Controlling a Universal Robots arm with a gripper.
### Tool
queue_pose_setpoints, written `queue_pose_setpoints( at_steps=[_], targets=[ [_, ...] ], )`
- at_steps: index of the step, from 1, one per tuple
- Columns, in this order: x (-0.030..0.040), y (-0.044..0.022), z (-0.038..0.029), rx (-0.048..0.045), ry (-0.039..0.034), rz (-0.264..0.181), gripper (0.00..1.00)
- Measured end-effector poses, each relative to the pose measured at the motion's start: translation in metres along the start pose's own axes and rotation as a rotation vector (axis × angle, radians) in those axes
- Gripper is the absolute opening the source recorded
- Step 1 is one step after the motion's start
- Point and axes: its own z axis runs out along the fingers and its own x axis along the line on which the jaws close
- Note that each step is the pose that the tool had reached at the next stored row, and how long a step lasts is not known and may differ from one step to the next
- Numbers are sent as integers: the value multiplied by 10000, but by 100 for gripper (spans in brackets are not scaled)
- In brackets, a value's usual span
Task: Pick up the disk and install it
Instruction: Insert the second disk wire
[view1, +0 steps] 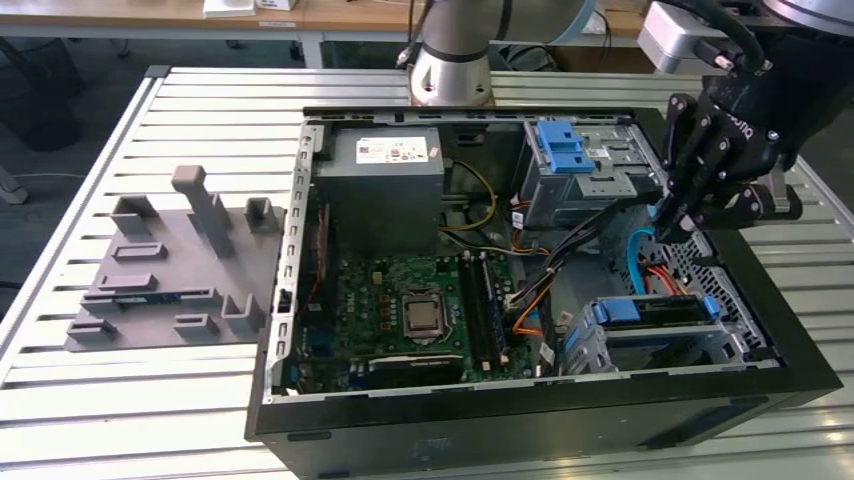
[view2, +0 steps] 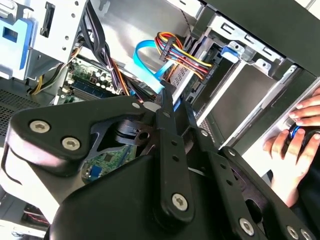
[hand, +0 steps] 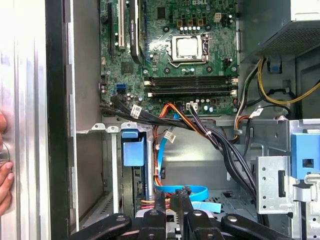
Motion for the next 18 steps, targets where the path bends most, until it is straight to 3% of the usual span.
queue_pose_setpoints(
  at_steps=[4, 14, 16, 18],
  targets=[
    [-21, -14, 14, -81, 2, -3, 25],
    [-83, -36, 39, -168, 8, -6, 25],
    [-92, -37, 54, -181, 62, -4, 25],
    [-99, -39, 71, -185, 202, -3, 25]
  ],
)
